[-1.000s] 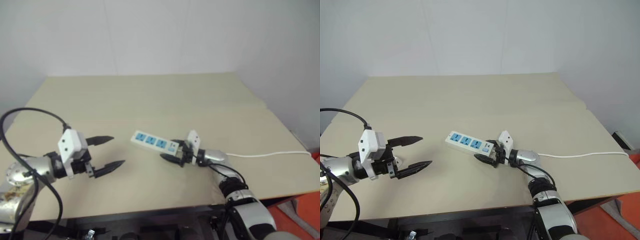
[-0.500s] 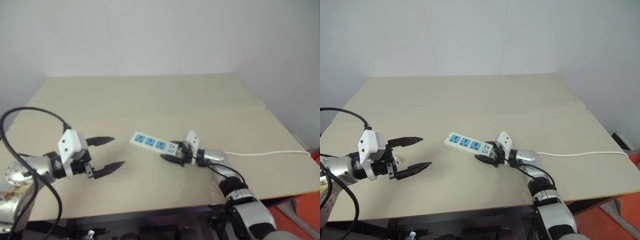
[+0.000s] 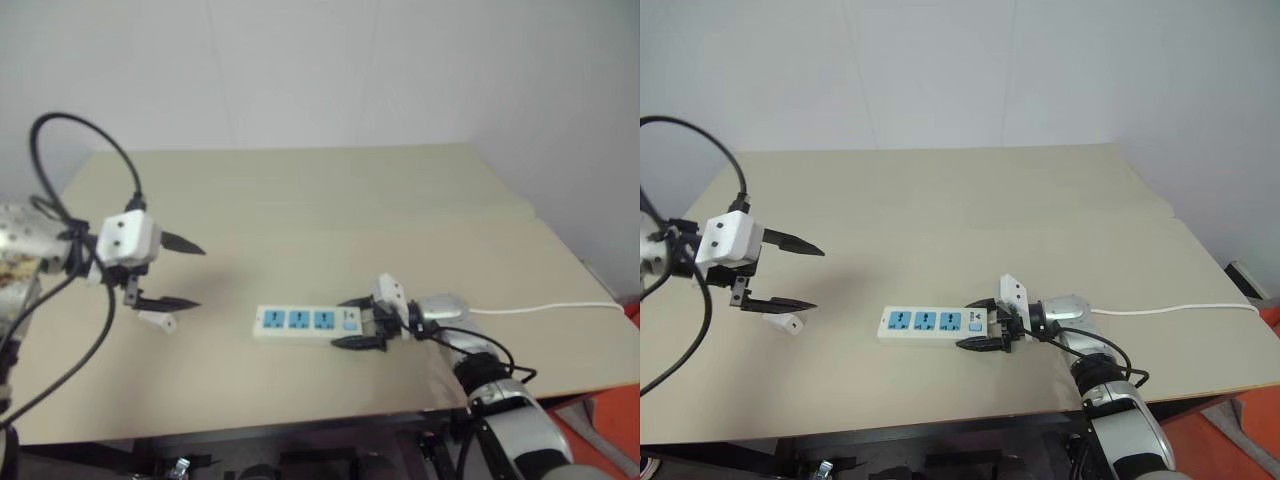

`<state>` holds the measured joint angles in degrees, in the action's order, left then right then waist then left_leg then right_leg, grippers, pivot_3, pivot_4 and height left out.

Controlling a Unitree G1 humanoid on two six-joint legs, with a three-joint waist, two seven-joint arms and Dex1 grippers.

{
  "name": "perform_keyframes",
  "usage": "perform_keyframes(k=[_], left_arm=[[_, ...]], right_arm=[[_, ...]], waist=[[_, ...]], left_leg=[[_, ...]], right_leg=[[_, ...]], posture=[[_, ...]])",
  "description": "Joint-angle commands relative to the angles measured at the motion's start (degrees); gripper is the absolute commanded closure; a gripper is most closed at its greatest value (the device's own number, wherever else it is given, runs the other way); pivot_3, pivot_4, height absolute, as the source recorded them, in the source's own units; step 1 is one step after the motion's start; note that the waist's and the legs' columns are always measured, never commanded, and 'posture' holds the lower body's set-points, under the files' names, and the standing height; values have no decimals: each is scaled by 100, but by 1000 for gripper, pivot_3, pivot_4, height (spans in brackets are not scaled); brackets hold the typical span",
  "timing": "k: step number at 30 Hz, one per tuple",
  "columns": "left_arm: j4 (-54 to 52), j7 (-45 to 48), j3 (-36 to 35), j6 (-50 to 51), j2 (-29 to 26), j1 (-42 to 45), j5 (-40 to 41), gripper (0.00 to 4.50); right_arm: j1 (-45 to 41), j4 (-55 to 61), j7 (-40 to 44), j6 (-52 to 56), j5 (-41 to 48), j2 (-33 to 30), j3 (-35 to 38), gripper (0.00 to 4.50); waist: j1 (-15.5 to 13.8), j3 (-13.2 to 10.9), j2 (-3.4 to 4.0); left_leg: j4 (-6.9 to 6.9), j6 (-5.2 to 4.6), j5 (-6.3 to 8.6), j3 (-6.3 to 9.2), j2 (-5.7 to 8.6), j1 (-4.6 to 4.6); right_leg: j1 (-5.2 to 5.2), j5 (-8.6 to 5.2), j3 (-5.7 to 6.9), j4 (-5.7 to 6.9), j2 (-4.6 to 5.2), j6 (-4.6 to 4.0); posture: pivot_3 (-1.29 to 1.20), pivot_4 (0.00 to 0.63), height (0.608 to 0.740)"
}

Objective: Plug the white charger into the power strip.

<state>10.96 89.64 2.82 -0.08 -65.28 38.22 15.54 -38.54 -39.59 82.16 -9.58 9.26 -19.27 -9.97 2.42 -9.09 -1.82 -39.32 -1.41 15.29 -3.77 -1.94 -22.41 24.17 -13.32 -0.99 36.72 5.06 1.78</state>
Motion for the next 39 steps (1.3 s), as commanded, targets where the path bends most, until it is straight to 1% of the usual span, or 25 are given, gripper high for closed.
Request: perform_keyframes(k=[1, 4, 7, 10, 12, 14, 17, 21, 25, 33, 39], left_arm=[[771, 286, 1169, -1197, -322, 865, -564, 0], [1487, 286, 2363, -2123, -378, 1776, -945, 0], [1960, 286, 3276, -2732, -260, 2448, -1201, 0], [2390, 286, 3853, -3361, -133, 2858, -1580, 0], [2495, 286, 4398, -3525, -159, 3067, -1479, 0], [2548, 286, 4793, -3664, -176, 3195, -1437, 0], [2638, 286, 5148, -3909, -123, 3260, -1576, 0], [2560, 286, 5460, -3958, -173, 3248, -1386, 0], [2553, 286, 5484, -3969, -189, 3214, -1401, 0], [2751, 286, 5129, -4075, 50, 2927, -1984, 0], [2962, 286, 4678, -4133, 324, 2681, -2515, 0]], right_arm=[[150, 262, 318, 168, -105, -125, -268, 1056], [176, 286, 215, 160, -139, -112, -298, 1056], [242, 378, 180, 240, -140, -104, -327, 1056], [360, 582, 199, 389, -106, -120, -364, 1056], [436, 692, 175, 453, -114, -136, -381, 1056], [472, 755, 155, 509, -123, -152, -379, 1056], [500, 847, 142, 609, -106, -156, -377, 1056], [530, 917, 98, 676, -105, -159, -366, 1056], [568, 986, 70, 732, -94, -180, -355, 1056], [613, 1084, -20, 784, -66, -189, -328, 1056], [646, 1142, -101, 806, -54, -175, -315, 1056]], waist=[[-3, 0, -1], [-11, -1, -2], [-19, -1, -3], [-14, -2, -3], [-11, -2, -3], [-7, -2, -3], [-10, -2, -3], [-14, -2, -4], [-14, -2, -4], [-18, -2, -4], [-22, -2, -4]], left_leg=[[0, 0, 0, 0, 0, 0], [-2, -1, 0, 0, 0, 0], [-6, -1, 0, 1, 0, 0], [-7, -2, 0, 1, -1, -2], [-8, -2, 0, 1, -2, -4], [-11, -3, 1, 2, -4, -7], [-27, -8, 3, 5, -6, -13], [-43, -11, 5, 7, -9, -18], [-45, -11, 5, 9, -10, -19], [-47, -12, 6, 8, -10, -20], [-49, -11, 6, 8, -10, -21]], right_leg=[[0, 0, 0, 0, 0, 0], [1, -1, -3, 0, -1, 1], [0, -1, -4, 3, -1, 2], [2, -2, -5, 2, -2, 4], [5, -3, -6, 3, -3, 5], [6, -3, -7, 4, -4, 6], [7, -5, -6, 5, -5, 8], [7, -5, -5, 14, -6, 9], [8, -5, -4, 15, -8, 10], [7, -6, -3, 15, -8, 10], [7, -5, -2, 16, -8, 10]], posture=[[0, 150, 740], [0, 150, 740], [0, 150, 740], [0, 150, 740], [0, 150, 740], [0, 150, 740], [0, 150, 740], [0, 150, 740], [0, 150, 740], [0, 150, 740], [0, 150, 740]])
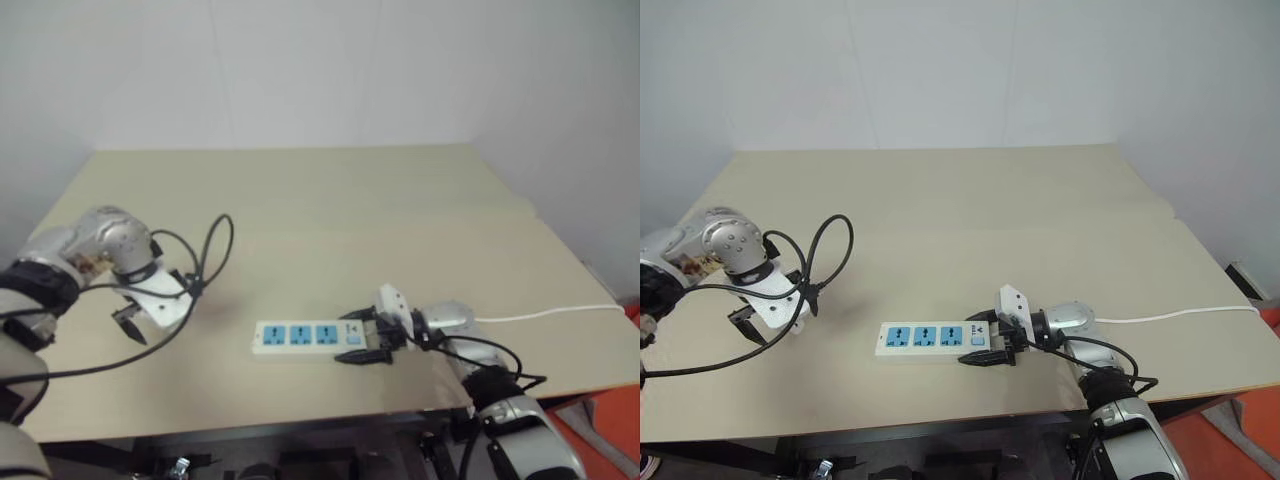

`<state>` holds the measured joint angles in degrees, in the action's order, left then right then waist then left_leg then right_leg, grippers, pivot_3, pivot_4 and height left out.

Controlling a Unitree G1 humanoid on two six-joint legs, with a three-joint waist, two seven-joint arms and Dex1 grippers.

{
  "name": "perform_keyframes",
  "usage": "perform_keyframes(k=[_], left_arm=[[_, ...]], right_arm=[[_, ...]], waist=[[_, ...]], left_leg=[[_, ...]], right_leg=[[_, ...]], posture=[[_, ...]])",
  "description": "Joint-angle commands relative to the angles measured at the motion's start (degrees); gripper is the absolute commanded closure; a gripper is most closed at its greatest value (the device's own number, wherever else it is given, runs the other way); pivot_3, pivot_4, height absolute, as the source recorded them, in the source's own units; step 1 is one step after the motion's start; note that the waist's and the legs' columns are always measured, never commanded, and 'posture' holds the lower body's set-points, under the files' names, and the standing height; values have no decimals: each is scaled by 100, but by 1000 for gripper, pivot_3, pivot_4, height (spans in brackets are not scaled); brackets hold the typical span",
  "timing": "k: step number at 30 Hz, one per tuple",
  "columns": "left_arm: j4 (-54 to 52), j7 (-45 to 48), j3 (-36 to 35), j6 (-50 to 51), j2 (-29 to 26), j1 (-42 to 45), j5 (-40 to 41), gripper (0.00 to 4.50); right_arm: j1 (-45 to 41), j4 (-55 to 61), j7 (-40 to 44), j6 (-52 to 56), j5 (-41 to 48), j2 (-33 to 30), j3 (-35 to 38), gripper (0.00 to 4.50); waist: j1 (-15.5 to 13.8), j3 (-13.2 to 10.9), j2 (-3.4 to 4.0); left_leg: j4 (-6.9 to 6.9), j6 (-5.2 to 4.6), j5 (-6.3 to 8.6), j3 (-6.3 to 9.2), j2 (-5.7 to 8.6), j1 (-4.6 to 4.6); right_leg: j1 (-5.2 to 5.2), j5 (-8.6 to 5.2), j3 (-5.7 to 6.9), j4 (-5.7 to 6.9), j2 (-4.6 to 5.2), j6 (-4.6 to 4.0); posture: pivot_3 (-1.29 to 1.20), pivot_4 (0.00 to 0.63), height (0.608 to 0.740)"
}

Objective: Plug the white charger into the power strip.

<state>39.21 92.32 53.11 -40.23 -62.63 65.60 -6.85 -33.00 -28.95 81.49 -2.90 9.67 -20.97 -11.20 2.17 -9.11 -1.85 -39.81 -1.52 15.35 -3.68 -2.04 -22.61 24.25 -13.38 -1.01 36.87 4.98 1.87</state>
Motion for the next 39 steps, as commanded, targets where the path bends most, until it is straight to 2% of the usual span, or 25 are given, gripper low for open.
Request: perform_keyframes(k=[1, 8, 13, 25, 34, 39], left_arm=[[198, -14, -440, -136, 115, -99, -419, 0], [579, -551, -841, -368, 367, -308, -1392, 0], [706, -601, -1074, -457, 536, -396, -1611, 0], [563, -548, -1471, -401, 746, -642, -1875, 0], [441, -23, -1720, 273, 888, -707, -1787, 0], [514, -74, -1783, 548, 1009, -624, -1987, 0]], right_arm=[[99, 95, -44, 147, -89, -8, -191, 1056], [211, 294, -113, 264, -56, -63, -184, 1056], [279, 414, -151, 336, -20, -118, -181, 1056], [329, 524, -204, 408, 13, -181, -184, 1056], [328, 533, -182, 440, 23, -197, -204, 1056], [333, 538, -180, 445, 30, -192, -210, 1056]], waist=[[4, 0, 0], [7, 0, 0], [-14, 0, 0], [-72, 1, 1], [-93, 2, 2], [-95, 2, 2]], left_leg=[[0, 0, 0, 0, -1, 0], [1, 0, 0, 0, -1, 0], [0, 0, 0, -1, -1, -1], [-2, -1, 0, -2, 1, 6], [-2, -1, 0, -4, 1, 9], [-2, -1, 0, -4, 1, 9]], right_leg=[[0, 0, 0, 1, 0, 0], [1, 0, 0, 2, -1, 0], [0, 0, 1, 2, 0, 0], [-5, 0, 1, 9, 3, 0], [-7, 0, -1, 10, 2, 0], [-7, 0, -1, 10, 2, 0]], posture=[[0, 150, 740], [0, 150, 740], [0, 150, 740], [0, 150, 740], [0, 150, 740], [0, 150, 740]])
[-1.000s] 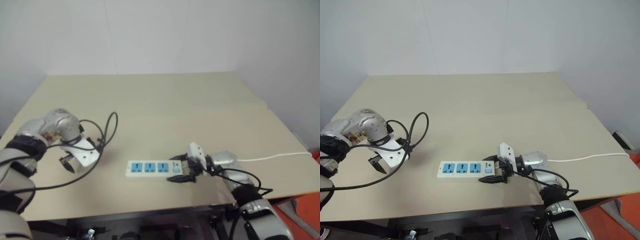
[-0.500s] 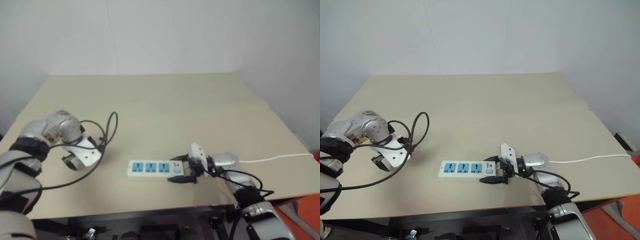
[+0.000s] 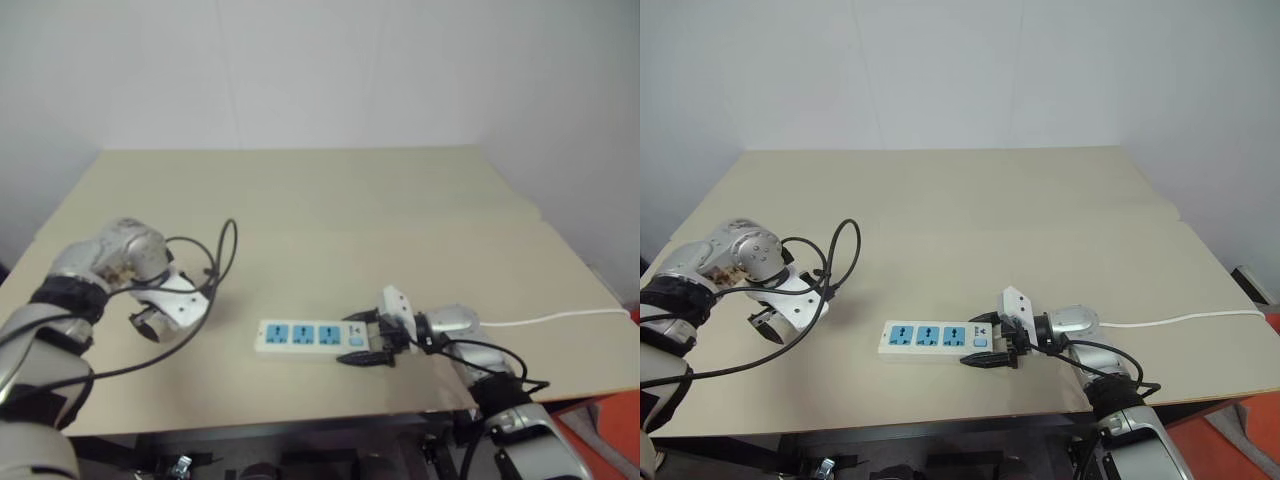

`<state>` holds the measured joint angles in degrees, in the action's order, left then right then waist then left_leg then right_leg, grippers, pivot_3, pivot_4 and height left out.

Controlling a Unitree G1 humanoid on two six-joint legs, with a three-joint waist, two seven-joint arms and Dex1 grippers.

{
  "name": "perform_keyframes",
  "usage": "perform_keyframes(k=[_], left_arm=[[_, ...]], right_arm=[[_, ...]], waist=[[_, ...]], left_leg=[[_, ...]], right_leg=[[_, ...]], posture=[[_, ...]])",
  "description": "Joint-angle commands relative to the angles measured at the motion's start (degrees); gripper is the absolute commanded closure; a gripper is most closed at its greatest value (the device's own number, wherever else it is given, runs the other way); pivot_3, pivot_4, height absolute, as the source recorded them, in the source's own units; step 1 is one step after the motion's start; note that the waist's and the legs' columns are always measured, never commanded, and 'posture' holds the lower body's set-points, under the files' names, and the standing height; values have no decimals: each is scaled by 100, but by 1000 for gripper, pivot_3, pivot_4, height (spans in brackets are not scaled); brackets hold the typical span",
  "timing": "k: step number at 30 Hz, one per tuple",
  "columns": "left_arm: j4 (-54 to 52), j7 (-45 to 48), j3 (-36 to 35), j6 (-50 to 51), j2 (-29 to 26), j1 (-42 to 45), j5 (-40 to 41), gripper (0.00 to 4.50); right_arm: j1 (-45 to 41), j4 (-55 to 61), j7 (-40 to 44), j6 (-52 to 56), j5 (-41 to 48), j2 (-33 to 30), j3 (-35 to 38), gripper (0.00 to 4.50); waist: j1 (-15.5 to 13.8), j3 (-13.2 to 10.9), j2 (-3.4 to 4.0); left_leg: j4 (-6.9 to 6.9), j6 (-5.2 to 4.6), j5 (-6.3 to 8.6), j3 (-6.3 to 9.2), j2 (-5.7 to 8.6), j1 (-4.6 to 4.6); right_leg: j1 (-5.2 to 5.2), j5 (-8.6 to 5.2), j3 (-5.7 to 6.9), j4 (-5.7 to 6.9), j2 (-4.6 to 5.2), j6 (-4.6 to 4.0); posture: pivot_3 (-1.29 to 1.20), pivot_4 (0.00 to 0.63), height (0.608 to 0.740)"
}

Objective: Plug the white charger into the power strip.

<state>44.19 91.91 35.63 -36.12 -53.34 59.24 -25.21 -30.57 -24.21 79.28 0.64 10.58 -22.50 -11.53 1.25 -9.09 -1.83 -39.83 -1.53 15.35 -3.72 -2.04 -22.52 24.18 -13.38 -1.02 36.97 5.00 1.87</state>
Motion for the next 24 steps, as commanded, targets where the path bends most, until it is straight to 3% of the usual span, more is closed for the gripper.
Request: perform_keyframes(k=[1, 24], left_arm=[[24, -85, -42, 163, 95, 24, -214, 0], [-54, -623, -237, 419, 112, -263, -604, 0]], right_arm=[[105, 80, 47, 94, -56, -49, -176, 1056], [109, 155, 139, 185, 23, -196, -250, 1056]], waist=[[-6, 0, 0], [-38, 8, 13]], left_leg=[[0, 0, 0, 0, 0, 1], [0, 0, 0, 0, 5, 10]], right_leg=[[-1, 0, 0, 0, 0, 0], [-10, 0, -1, 2, 5, 0]], posture=[[0, 150, 740], [0, 150, 740]])
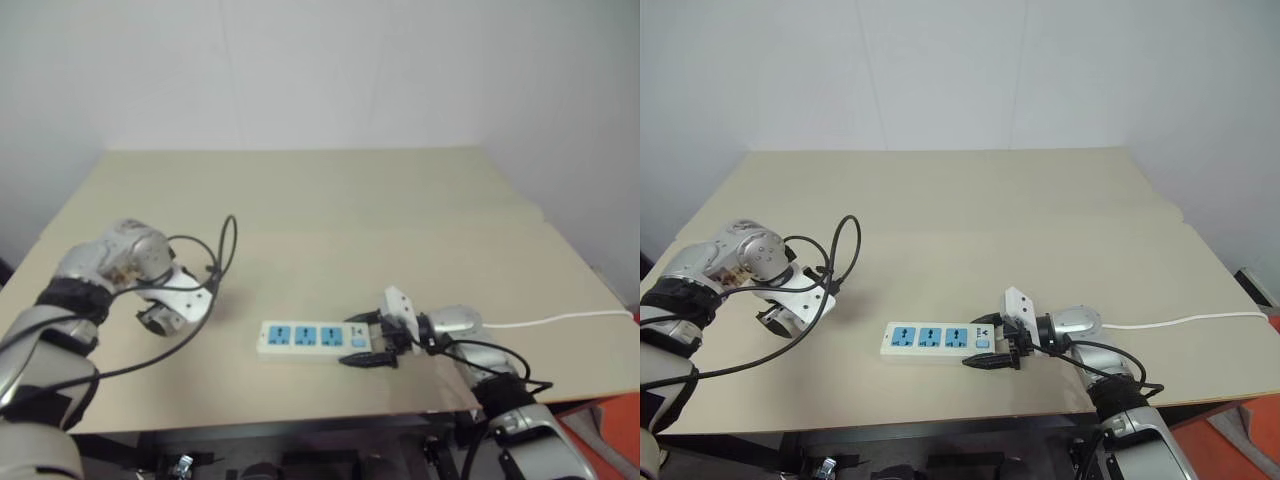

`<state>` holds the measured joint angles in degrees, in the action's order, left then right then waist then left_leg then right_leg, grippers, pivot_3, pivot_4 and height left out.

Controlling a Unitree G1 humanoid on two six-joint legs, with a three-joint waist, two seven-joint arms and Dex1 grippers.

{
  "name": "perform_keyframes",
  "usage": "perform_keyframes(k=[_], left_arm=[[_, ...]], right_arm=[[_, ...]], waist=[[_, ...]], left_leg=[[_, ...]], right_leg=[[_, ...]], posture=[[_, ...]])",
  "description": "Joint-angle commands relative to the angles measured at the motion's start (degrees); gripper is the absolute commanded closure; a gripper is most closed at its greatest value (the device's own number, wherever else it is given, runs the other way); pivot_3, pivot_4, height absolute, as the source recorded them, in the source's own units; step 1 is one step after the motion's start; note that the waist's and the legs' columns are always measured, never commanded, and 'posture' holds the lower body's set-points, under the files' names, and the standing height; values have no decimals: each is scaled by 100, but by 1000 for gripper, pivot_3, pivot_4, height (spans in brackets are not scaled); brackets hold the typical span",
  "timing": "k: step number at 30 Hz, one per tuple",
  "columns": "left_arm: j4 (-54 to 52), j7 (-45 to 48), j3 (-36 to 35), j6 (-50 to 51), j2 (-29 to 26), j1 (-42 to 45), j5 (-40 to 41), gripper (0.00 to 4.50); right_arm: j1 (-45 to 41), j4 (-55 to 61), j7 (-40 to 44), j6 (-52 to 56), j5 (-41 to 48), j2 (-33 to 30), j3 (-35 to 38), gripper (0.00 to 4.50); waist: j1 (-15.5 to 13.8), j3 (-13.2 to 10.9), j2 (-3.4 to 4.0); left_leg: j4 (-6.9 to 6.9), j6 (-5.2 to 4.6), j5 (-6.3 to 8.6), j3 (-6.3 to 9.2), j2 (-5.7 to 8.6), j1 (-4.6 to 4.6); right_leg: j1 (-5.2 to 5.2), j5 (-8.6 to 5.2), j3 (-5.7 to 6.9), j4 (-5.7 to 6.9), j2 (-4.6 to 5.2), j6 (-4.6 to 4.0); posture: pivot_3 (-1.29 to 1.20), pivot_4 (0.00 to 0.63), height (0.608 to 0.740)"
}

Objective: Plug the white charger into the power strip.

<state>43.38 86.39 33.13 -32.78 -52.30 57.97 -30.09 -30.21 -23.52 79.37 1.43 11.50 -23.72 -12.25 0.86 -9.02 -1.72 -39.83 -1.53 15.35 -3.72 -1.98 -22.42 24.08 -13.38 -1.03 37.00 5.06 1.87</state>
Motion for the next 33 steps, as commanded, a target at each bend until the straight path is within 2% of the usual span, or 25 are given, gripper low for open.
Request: perform_keyframes(k=[1, 14, 17, 27, 33], left_arm=[[46, -91, 11, 94, -1, -138, -140, 0], [-20, -245, -21, 139, -37, -225, -330, 0], [-59, -185, -40, 157, -37, -285, -282, 576], [-238, -6, -164, 233, -45, -442, -178, 3484], [-504, 259, -324, 322, -45, -594, 143, 3483]], right_arm=[[76, 88, 128, 111, -69, -80, -181, 1056], [101, 134, 135, 154, -25, -123, -213, 1056], [106, 146, 128, 164, -19, -127, -216, 1056], [111, 115, 88, 143, -31, -139, -204, 1056], [97, 103, 52, 145, -37, -122, -201, 1056]], waist=[[1, 1, 2], [6, 14, 24], [9, 19, 33], [10, 31, 51], [17, 31, 51]], left_leg=[[0, 0, 0, 0, 0, 1], [1, 0, 0, -1, 0, 4], [1, 0, 0, -1, 0, 5], [1, -1, 1, -2, 1, 7], [1, -3, 2, -3, 1, 7]], right_leg=[[-1, 0, 0, 1, 0, 0], [-1, 0, -2, 2, -1, 0], [-1, 0, -2, 2, -1, 0], [-4, 0, -4, 0, -1, 0], [-4, 0, -6, -1, -1, 0]], posture=[[0, 150, 740], [0, 150, 740], [0, 150, 740], [0, 150, 740], [0, 150, 740]])
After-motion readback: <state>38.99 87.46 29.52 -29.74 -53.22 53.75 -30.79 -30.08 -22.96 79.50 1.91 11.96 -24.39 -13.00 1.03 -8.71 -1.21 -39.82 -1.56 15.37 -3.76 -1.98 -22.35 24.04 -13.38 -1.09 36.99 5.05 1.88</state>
